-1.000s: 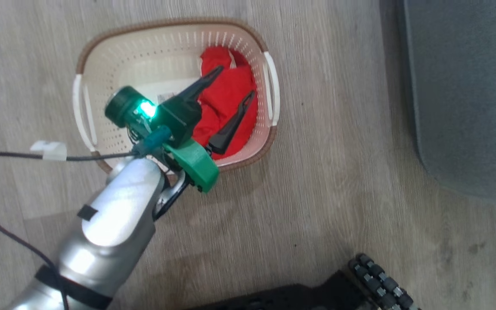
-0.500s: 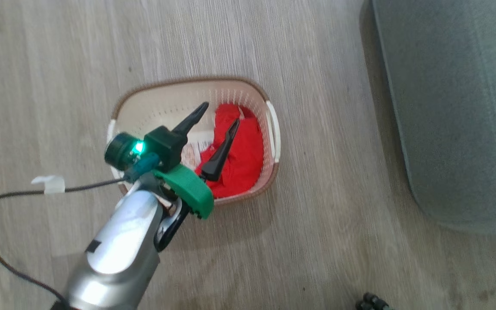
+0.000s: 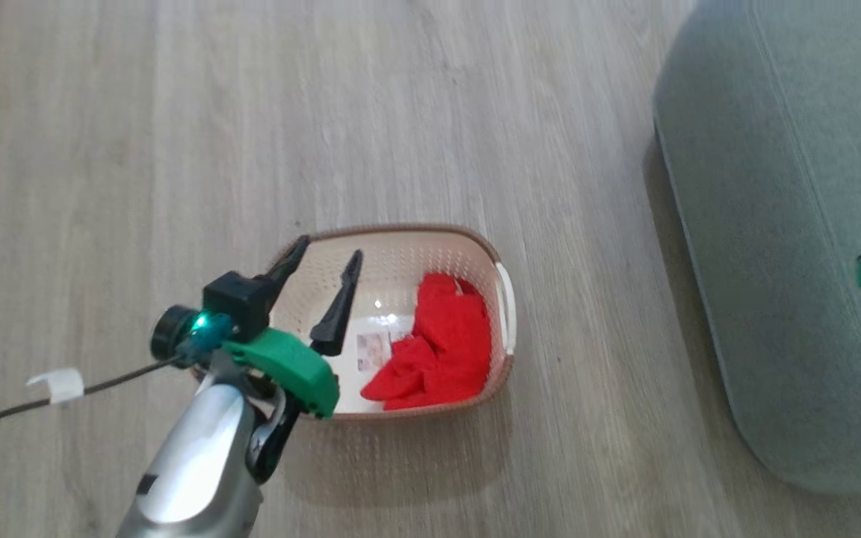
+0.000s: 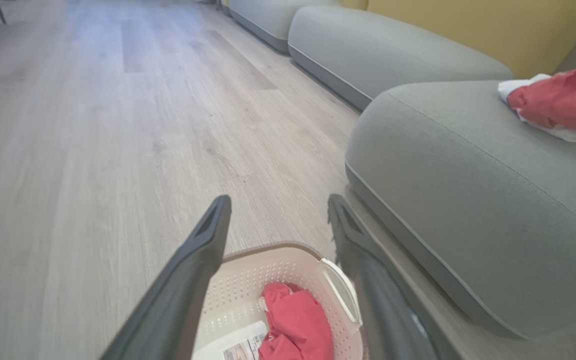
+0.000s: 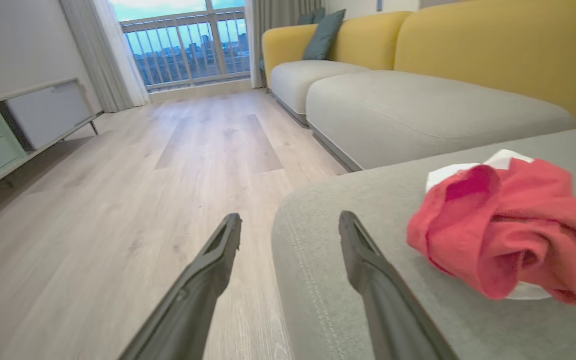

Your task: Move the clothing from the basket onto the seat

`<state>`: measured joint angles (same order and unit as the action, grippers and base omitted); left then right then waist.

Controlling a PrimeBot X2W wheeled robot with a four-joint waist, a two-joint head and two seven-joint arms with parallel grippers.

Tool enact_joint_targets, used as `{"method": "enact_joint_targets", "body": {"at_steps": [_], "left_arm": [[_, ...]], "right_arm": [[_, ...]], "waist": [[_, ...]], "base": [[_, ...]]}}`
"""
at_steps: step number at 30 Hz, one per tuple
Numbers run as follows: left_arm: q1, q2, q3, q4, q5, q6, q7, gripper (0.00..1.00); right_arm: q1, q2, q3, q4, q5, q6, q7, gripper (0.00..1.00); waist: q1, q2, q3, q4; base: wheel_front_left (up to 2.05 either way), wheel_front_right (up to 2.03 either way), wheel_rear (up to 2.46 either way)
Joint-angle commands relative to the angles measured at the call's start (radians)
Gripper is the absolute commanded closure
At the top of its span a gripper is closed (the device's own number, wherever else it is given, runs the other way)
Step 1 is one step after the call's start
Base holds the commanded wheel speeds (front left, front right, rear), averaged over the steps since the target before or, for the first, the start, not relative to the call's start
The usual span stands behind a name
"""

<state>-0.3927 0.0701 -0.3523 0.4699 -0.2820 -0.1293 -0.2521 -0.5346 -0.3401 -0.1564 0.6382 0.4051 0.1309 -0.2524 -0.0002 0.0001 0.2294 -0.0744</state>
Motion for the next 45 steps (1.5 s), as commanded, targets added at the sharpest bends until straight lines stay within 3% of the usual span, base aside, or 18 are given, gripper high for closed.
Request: {"method": "enact_joint_targets", "body": {"at_steps": [1, 22, 45], "left_arm": [[-0.003, 0.005, 0.060, -0.023, 0.013, -0.001, -0.010, 0.00], [0.119, -0.014, 0.329, -0.027, 0.125, 0.034, -0.010, 0.00], [0.247, -0.020, 0.394, -0.099, 0.145, 0.061, -0.010, 0.00]], "right_arm": [[0.014, -0.005, 0.036, -0.049, 0.004, 0.000, -0.009, 0.00], [0.149, 0.133, 0.287, -0.124, -0.030, 0.000, -0.009, 0.00], [0.285, 0.200, 0.223, -0.162, -0.119, 0.000, -0.009, 0.00]], "waist": [[0.0002, -0.0001, -0.055, 0.044], [0.0002, -0.0001, -0.229, 0.154], [0.0002, -0.0001, -0.265, 0.124]], "base": [[0.00, 0.00, 0.00], [0.00, 0.00, 0.00], [0.00, 0.00, 0.00]]}}
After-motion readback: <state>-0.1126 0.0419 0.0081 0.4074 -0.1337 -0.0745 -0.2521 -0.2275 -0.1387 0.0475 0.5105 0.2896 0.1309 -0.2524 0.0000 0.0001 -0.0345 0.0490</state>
